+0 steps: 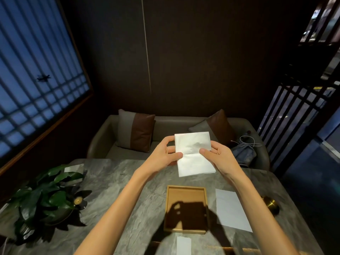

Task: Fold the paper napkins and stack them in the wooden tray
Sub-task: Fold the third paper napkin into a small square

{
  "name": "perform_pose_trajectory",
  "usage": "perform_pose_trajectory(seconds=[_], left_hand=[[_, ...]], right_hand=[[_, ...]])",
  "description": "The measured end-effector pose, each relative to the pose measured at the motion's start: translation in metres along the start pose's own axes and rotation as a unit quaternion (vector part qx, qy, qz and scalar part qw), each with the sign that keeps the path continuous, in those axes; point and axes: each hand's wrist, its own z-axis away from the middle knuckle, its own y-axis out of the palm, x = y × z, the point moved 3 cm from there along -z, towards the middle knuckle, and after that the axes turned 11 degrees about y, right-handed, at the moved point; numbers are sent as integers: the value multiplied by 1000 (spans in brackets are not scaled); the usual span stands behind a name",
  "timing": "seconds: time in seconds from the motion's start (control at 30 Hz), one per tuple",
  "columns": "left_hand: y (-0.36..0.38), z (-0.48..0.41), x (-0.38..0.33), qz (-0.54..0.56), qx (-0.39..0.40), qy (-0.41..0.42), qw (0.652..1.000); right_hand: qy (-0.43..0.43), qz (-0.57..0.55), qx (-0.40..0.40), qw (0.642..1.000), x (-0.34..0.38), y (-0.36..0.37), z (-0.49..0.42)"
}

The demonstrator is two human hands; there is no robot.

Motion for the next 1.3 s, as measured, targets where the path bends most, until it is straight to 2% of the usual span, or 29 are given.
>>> perform_pose_trajectory(seconds=[0.17, 0.33, 0.4, 0.5, 0.57, 0.63, 0.7, 0.8, 0.87, 1.0, 1.1, 1.17, 1.3], left_hand=[[-1, 1, -1, -43, -24, 35, 998], [-7, 2, 4, -37, -70, 47, 996], [-7, 3, 5, -8, -99, 26, 995], [0, 2, 5, 92, -128, -74, 985], [2, 4, 4, 66, -110, -129, 983], [1, 6, 6, 17, -66, -110, 992], [2, 9, 6, 19, -63, -88, 994], [4, 12, 11, 31, -150, -70, 986], [7, 16, 15, 26, -177, -72, 981], [19, 28, 27, 50, -115, -119, 985], [25, 33, 35, -27, -88, -123, 988], [24, 35, 41, -61, -99, -99, 988], [21, 48, 55, -58, -135, -86, 985]], right_hand=[[11, -24, 9, 1000, -3, -1, -1], [-22, 42, -42, 998, 0, -1, -2], [-40, 62, -52, 996, 1, -1, -3], [-71, 87, -49, 992, 1, 0, -4], [-101, 104, -41, 989, 3, 1, -3], [-117, 125, -37, 985, 5, 3, -3], [-101, 112, -26, 988, 4, 3, -4], [19, -64, 23, 997, -8, 5, -9], [69, -119, 28, 990, -18, 10, -6], [4, 17, -22, 1000, -30, 21, 3], [17, 68, -32, 997, -35, 19, 1], [31, 95, -13, 995, -38, 21, 4], [89, 80, -21, 993, -58, 24, 14]])
